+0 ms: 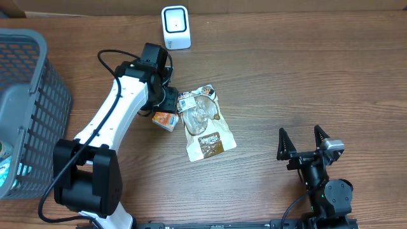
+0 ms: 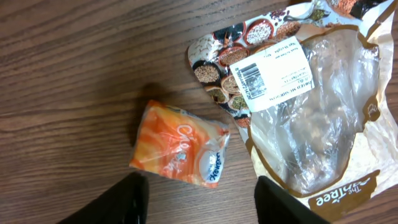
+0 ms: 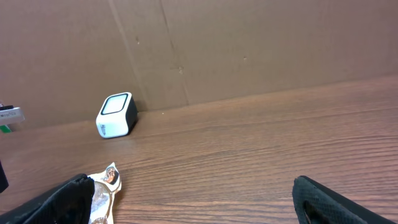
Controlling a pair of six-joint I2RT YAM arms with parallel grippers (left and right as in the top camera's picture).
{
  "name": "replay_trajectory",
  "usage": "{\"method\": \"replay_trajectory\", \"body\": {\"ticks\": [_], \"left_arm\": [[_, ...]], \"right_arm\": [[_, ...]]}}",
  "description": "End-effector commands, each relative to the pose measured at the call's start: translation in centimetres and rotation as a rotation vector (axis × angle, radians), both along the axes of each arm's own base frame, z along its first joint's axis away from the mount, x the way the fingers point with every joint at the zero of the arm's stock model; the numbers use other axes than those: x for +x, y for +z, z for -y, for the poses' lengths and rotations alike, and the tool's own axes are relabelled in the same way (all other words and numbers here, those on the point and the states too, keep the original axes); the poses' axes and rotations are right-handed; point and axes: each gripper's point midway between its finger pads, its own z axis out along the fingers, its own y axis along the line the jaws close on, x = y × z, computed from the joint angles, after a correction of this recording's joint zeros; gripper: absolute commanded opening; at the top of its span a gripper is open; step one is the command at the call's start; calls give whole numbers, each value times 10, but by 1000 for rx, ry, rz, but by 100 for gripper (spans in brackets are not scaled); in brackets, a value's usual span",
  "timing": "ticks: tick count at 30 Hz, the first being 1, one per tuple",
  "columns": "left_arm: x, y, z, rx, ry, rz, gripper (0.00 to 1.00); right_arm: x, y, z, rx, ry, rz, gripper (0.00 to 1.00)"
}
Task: Scan the item barcode
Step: 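Carry the orange pack past the scanner and drop it on the table, then move the left gripper back into the basket toward the green tissue pack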
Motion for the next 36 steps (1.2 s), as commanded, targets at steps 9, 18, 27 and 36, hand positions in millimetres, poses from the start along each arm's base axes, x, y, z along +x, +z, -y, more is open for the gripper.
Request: {"method": "replay_trajectory", "body": {"ticks": [9, 18, 27, 36], "left_arm": [[44, 192, -62, -153, 214, 282, 61], [-3, 266, -208, -72, 662, 400, 70], [-75, 208, -348, -15, 1130, 255, 69], [-104, 88, -386, -46, 1293, 89, 68]], "right_arm": [[0, -1, 1, 1, -4, 7, 100], [0, -1, 1, 1, -4, 7, 100], [0, -1, 1, 1, -4, 7, 100], [0, -1, 1, 1, -4, 7, 100]]}}
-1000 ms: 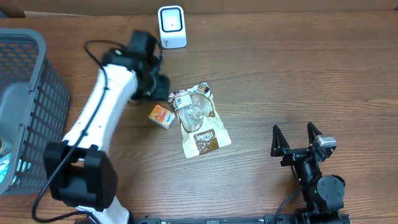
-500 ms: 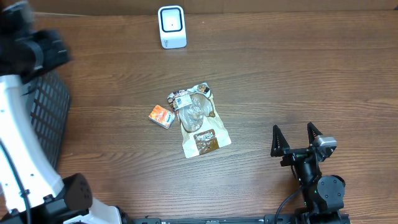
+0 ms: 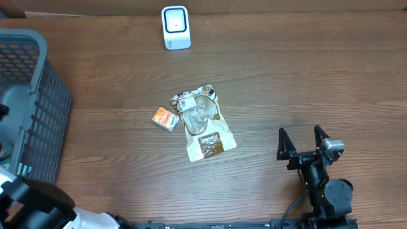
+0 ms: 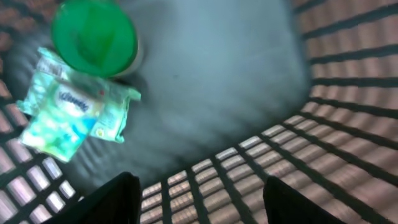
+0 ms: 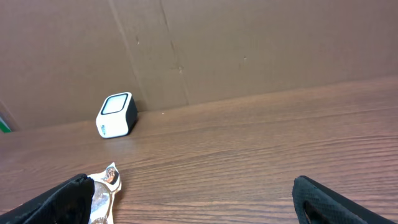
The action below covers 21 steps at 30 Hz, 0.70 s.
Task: Scan the item barcode
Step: 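Move the left gripper back into the basket toward the green tissue pack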
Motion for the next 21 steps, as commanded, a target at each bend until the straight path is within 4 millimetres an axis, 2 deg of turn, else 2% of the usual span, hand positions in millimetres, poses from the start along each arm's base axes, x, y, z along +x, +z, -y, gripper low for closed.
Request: {"method": "replay_trajectory", "body": {"ticks": [1, 6, 12, 18, 21], "left_arm": [[-10, -34, 0, -36, 14, -36, 68], [-14, -53, -17, 41, -86, -56, 63], [-51, -78, -37, 144, -81, -251, 64], [-75, -101, -45, 192, -67, -364, 65], [-84, -110, -52, 210, -53, -378, 68]], "right_arm": [[0, -1, 1, 1, -4, 7, 100], [0, -1, 1, 1, -4, 7, 100], [0, -1, 1, 1, -4, 7, 100], [0, -1, 1, 1, -4, 7, 100], [0, -1, 1, 1, -4, 7, 100]]}}
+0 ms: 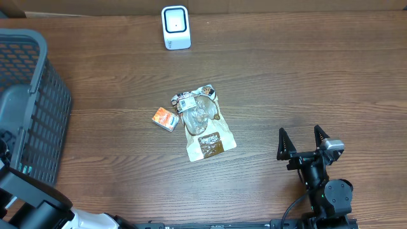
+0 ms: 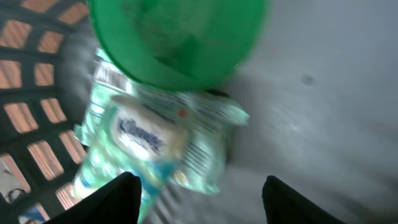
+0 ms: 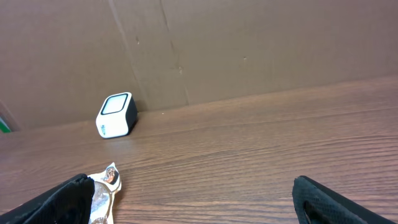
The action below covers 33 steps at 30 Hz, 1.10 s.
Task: Scan the item barcode
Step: 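Move the left gripper back into the basket toward the green tissue pack, then grasp the green-white tissue pack with the left gripper and lift it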
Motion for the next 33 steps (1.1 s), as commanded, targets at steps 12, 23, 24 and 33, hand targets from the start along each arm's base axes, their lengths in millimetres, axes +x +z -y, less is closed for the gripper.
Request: {"method": "replay_trajectory", "body": {"ticks": [12, 23, 24, 33], "left_arm": [[-29, -30, -24, 31, -14, -14, 66], [-23, -45, -18, -22, -24, 4, 4], [-21, -45, -17, -28, -27, 15, 4], [28, 19, -10, -60, -24, 238, 4]], "right_arm": [[0, -1, 1, 2, -3, 7, 100], [0, -1, 1, 2, -3, 7, 100], [0, -1, 1, 2, -3, 7, 100], [0, -1, 1, 2, -3, 7, 100]]}}
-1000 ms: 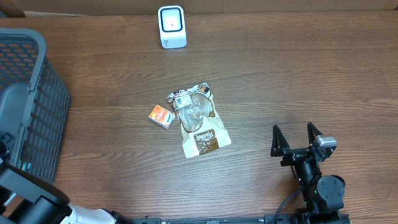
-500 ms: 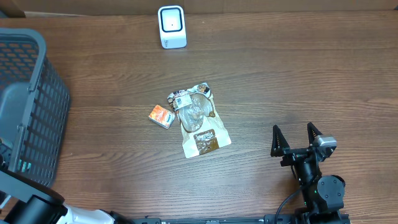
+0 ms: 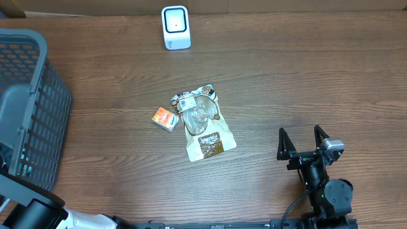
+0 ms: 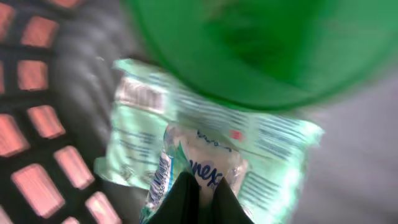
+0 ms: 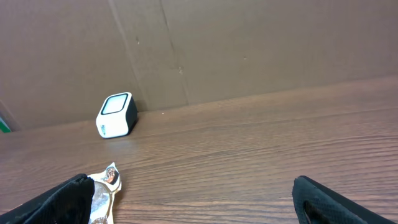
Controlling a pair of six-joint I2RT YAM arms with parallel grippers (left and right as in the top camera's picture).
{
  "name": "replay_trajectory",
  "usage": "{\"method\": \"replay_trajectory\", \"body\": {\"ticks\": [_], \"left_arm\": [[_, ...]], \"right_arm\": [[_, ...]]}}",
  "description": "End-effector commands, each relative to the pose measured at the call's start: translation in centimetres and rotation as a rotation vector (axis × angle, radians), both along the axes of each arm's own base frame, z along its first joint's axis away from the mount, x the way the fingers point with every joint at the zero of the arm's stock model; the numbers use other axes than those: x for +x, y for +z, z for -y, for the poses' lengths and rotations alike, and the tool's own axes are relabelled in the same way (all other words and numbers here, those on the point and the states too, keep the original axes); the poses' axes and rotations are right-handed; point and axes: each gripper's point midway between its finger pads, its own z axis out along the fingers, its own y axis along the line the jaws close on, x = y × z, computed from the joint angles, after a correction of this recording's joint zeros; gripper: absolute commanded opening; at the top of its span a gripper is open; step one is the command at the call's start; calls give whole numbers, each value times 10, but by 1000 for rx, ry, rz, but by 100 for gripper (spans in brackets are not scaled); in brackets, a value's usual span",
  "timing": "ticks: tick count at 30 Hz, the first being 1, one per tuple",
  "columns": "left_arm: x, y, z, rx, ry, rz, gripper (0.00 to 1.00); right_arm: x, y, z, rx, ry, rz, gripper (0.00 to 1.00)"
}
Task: Scan the item barcode
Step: 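Grasp the green-white tissue pack with the left gripper and lift it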
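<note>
My left gripper is down inside the grey basket, its two black fingers pinched together on a raised fold of a pale green Kleenex tissue pack. The pack lies on the basket floor, partly under a green round lid. The overhead view hides the gripper and the pack behind the basket wall. The white barcode scanner stands at the table's far edge and also shows as the scanner. My right gripper rests open at the front right, nothing between its fingers.
A clear snack bag with a barcode label and a small orange packet lie mid-table. The basket's lattice wall is close on the left of the tissue pack. A cardboard wall backs the table.
My left gripper was open a little above the tissue pack. Now it is closer, with its fingers shut on the pack. The right arm and the table items have not moved.
My left gripper was open over the orange packet and snack bag mid-table. Then it was open inside the basket, over the green lid and tissue pack, then nearer the pack. Now it is shut on the pack. The right gripper stayed open and still.
</note>
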Motion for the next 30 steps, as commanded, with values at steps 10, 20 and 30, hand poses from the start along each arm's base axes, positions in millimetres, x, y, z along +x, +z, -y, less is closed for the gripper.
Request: {"method": "replay_trajectory", "body": {"ticks": [10, 20, 30], "left_arm": [[130, 214, 52, 11, -194, 598, 4], [160, 303, 209, -1, -579, 711, 4], [179, 205, 330, -136, -858, 384, 4]], "right_arm": [[0, -1, 1, 1, -3, 7, 100], [0, -1, 1, 1, -3, 7, 100], [0, -1, 1, 1, -3, 7, 100]]}}
